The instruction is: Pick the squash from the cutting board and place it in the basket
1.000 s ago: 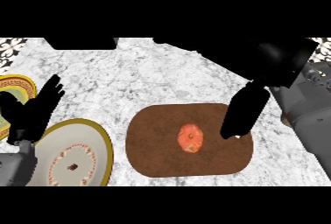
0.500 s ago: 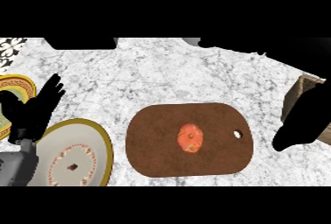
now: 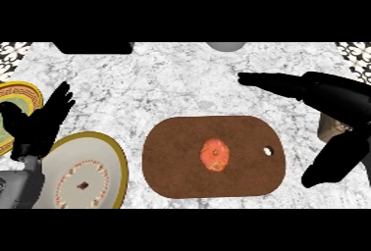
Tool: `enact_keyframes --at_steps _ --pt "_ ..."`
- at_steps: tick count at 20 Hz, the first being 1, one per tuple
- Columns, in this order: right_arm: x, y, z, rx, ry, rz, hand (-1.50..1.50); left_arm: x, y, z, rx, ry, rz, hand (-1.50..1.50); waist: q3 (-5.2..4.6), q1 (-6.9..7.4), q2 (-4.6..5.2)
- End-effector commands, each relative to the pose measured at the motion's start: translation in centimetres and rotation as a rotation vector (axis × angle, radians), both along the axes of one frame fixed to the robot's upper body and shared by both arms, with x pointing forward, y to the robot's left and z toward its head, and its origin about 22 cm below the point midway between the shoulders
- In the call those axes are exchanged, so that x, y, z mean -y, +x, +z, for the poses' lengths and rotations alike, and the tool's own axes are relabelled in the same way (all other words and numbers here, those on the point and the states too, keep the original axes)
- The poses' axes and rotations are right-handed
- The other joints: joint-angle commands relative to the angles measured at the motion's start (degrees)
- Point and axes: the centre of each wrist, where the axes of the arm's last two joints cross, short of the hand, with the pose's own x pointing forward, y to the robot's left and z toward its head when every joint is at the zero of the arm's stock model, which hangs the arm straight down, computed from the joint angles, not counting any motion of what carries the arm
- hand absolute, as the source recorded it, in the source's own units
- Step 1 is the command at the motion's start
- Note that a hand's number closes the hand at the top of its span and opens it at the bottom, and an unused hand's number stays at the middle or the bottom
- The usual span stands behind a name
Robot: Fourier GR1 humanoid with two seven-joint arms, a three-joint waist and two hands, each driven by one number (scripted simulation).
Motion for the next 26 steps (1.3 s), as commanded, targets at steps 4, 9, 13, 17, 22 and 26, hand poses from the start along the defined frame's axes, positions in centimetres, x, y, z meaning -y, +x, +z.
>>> enact_keyframes --at_steps 4,9,13,17,22,26 --pt "-0.6 -0.6 -6.9 0.032 0.064 -0.014 -1.50 1.9 -0.5 -1.2 0.001 -0.003 -0.003 0.00 0.03 0.37 0.07" --pt "-4.3 0.3 -12.4 0.009 0.171 -0.038 -1.50 0.2 0.3 0.6 -0.002 0.003 -0.006 0.00 0.01 0.52 0.10" --pt "-6.0 0.9 -14.6 0.008 0.152 -0.031 -1.50 0.9 0.7 -0.6 -0.011 -0.009 -0.007 0.00 -0.04 0.07 0.01" --pt "-5.9 2.5 -15.9 -0.017 0.030 -0.025 -1.50 0.9 0.7 -0.3 -0.018 -0.007 -0.007 0.00 -0.04 0.17 0.02" --pt "-7.5 1.8 -18.1 -0.042 -0.031 -0.016 -1.50 0.3 0.3 0.7 -0.012 0.006 0.013 0.00 -0.03 0.12 -0.06" --pt "-6.9 2.3 -18.7 -0.033 -0.053 -0.012 -1.50 1.3 0.3 0.2 -0.018 -0.008 0.002 0.00 -0.04 0.02 -0.06"
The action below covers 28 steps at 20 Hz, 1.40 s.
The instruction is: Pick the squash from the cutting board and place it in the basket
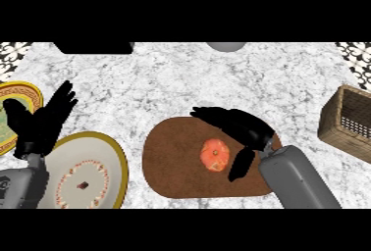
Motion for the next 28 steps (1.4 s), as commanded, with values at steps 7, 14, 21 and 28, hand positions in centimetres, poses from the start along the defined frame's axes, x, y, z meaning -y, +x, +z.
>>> enact_keyframes --at_steps 7,14,21,28 --pt "0.9 1.8 -1.4 -0.015 0.029 0.018 -1.50 -0.5 0.3 -2.3 -0.003 -0.005 0.004 0.00 -0.01 -0.07 0.08" --pt "3.4 0.3 -2.0 -0.043 0.056 0.090 -1.50 0.0 -0.9 -3.0 -0.004 0.011 0.010 0.00 0.00 -0.12 0.00" --pt "1.7 -2.1 -2.8 0.002 -0.011 0.062 -1.50 -0.4 0.7 -0.8 -0.005 0.007 -0.003 0.00 -0.01 -0.37 -0.04" --pt "-0.1 -0.7 -4.4 0.035 -0.043 0.053 -1.50 0.0 -0.5 0.2 -0.005 0.004 -0.003 0.00 0.00 -0.02 -0.02"
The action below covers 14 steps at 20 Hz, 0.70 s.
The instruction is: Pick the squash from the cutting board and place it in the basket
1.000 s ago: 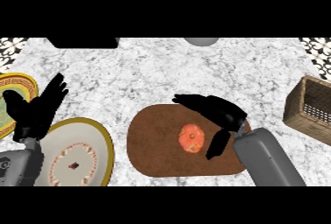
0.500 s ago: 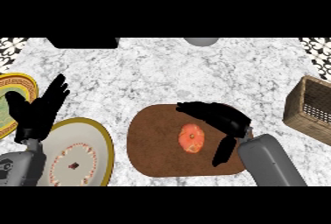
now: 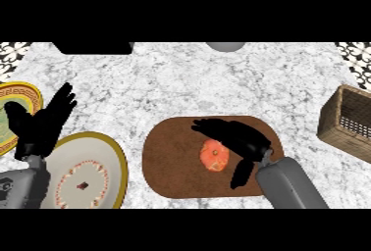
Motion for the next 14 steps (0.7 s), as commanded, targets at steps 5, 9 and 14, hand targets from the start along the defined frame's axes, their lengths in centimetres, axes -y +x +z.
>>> enact_keyframes --at_steps 5,9,14 --pt "-0.6 -0.2 -2.0 0.075 -0.124 0.089 1.50 0.2 -0.5 -0.2 -0.003 -0.007 0.000 0.00 0.00 0.04 0.02" --pt "-3.4 -0.7 -1.6 0.088 -0.094 0.077 1.50 -0.7 0.1 1.4 0.024 0.009 0.007 0.00 0.00 0.01 -0.02" --pt "2.6 3.5 -0.6 0.035 -0.114 -0.471 1.50 -0.3 -0.2 0.1 0.014 -0.012 0.020 0.00 -0.03 -0.90 0.71"
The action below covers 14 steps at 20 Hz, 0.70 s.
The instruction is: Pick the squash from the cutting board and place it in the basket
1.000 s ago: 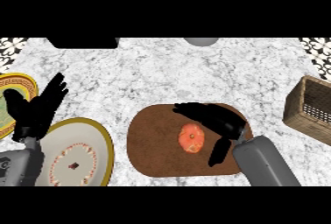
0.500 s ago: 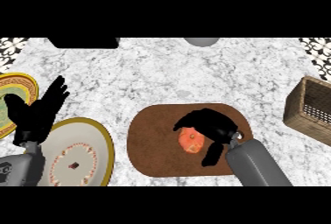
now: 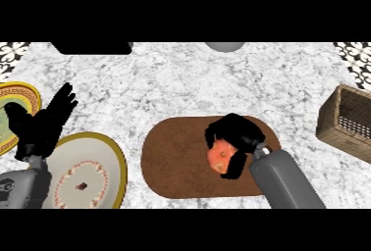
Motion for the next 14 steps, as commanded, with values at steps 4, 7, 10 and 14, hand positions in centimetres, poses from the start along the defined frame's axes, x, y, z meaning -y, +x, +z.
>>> enact_keyframes --at_steps 4,7,10,14 --pt "9.7 2.9 1.6 0.019 0.000 -0.792 1.50 -1.0 -0.4 0.0 0.004 0.008 0.048 0.00 0.14 -5.29 1.17" --pt "11.9 3.8 2.8 0.019 0.031 -1.086 1.50 -1.2 -0.4 0.4 0.021 0.006 0.058 0.00 0.03 -4.37 1.83" --pt "13.7 4.8 4.6 0.022 0.089 -1.387 1.50 -1.2 -0.5 0.2 0.019 0.009 0.046 0.00 -0.02 -2.46 2.16" --pt "14.0 6.8 9.6 0.134 0.290 -1.687 1.50 -0.3 0.0 0.7 0.037 0.007 -0.001 0.00 0.11 1.58 2.45"
